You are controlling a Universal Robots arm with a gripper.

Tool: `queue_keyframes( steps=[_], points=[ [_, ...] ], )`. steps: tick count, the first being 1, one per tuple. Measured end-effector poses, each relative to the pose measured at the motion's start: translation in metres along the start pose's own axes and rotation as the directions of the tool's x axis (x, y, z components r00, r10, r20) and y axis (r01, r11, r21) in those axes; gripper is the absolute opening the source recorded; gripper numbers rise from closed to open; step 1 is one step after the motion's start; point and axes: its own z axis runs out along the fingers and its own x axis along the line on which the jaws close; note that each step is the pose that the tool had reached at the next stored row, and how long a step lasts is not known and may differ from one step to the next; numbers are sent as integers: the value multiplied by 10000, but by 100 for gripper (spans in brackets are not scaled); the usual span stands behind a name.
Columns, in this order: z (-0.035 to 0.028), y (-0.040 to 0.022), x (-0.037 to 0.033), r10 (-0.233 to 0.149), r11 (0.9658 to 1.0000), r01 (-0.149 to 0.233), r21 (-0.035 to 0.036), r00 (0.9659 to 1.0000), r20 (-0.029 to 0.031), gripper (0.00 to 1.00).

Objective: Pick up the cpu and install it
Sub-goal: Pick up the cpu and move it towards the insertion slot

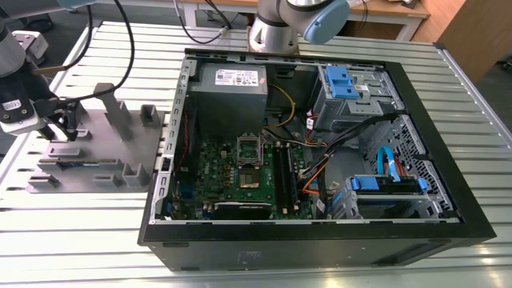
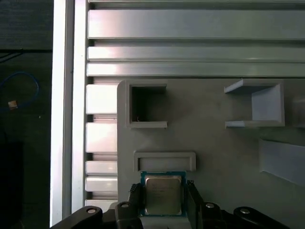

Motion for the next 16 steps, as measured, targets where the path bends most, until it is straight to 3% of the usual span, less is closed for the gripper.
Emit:
queue_keyframes(
  steps=[4,6,10,16],
  points=[
    [-2,0,-2,-218,9998,218,2,9998,-11,47],
    [-36,1,-3,-220,9998,220,1,9998,-9,47],
    [-153,5,-2,-220,9998,220,1,9998,-8,47],
    [-380,13,0,-220,9998,220,1,9998,-7,47]
  ],
)
